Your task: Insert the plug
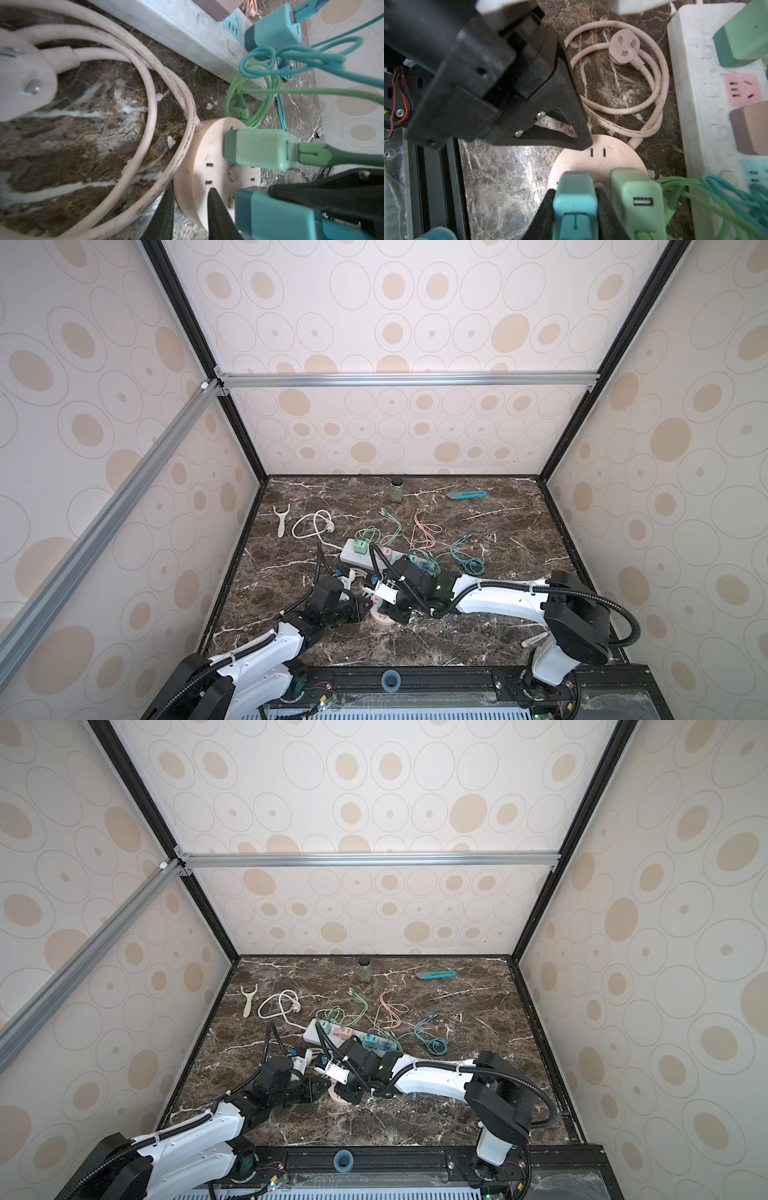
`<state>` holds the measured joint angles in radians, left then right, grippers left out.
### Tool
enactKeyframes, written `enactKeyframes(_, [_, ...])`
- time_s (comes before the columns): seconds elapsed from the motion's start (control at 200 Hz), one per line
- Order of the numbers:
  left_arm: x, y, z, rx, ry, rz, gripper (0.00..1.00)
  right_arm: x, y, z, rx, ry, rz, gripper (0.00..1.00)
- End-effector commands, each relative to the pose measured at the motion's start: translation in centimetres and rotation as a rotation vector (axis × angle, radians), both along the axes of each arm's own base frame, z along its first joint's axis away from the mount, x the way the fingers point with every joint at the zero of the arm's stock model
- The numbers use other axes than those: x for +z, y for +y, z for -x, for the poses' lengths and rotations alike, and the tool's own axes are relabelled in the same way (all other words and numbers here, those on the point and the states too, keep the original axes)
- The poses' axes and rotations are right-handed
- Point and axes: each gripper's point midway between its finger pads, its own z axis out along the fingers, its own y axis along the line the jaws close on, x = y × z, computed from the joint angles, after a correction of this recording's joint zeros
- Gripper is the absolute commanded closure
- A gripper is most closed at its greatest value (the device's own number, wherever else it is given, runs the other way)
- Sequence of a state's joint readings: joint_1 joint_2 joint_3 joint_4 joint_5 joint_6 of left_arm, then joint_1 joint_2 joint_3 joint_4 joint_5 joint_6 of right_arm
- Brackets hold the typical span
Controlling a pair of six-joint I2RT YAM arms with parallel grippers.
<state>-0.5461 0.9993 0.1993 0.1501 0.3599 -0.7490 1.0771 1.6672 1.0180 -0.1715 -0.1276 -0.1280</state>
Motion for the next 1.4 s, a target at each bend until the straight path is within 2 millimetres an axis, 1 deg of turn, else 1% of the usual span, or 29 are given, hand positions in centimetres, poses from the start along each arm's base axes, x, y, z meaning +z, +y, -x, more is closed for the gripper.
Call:
enactKeyframes(0.0, [0.2,-0.2,-0.3,0.007,-0.01,0.018,0.72,-2.5,-1.3,0.3,-0.017,0.015,0.099,1.0])
enactKeyframes(0.235, [0.1,-0.5,-0.4,-0.003,-0.002,0.018,0.71,-3.8,-1.9,0.4,-0.027,0.021,0.118,1.0])
enactKeyframes(0.45, [0.0,-0.6,-0.5,-0.007,0.006,0.015,0.72,-5.6,-2.9,0.8,-0.04,0.033,0.15,1.0])
enactKeyframes(0.69, [-0.2,-0.7,-0.5,-0.012,0.013,0.01,0.72,-7.0,-3.6,1.0,-0.046,0.045,0.185,1.0])
enactKeyframes(1.025, [-0.4,-0.3,-0.3,0.002,0.009,0.002,0.72,-8.9,-4.7,1.5,-0.041,0.076,0.256,1.0])
enactKeyframes(1.17, [-0.4,0.0,-0.3,0.015,0.003,-0.002,0.72,-9.6,-5.2,1.8,-0.05,0.087,0.259,1.0])
enactKeyframes(1.395, [-0.6,0.2,-0.2,0.021,0.004,-0.011,0.72,-10.8,-6.4,2.4,-0.082,0.096,0.244,1.0])
